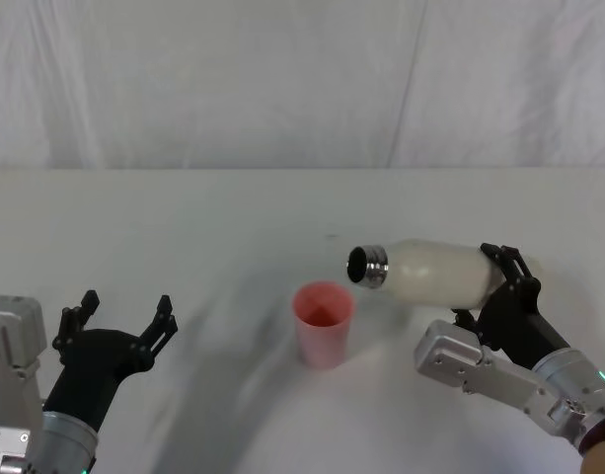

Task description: Grasp the thermos with one hand and pour water into the cup lid.

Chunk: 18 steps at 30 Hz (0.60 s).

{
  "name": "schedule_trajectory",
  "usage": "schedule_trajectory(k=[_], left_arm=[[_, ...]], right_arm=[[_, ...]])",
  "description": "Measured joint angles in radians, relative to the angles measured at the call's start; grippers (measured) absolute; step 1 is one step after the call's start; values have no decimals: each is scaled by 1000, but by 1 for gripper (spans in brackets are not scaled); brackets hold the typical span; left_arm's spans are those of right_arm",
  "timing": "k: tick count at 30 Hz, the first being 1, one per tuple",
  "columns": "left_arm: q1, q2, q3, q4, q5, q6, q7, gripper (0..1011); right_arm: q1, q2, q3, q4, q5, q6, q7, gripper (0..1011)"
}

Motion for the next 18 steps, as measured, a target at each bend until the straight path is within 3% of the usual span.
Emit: schedule_trajectory(k=[18], left_arm=[[0,0,0,0,0,0,0,1001]], right_arm=[[37,14,-31,21,-47,-5,0,950]])
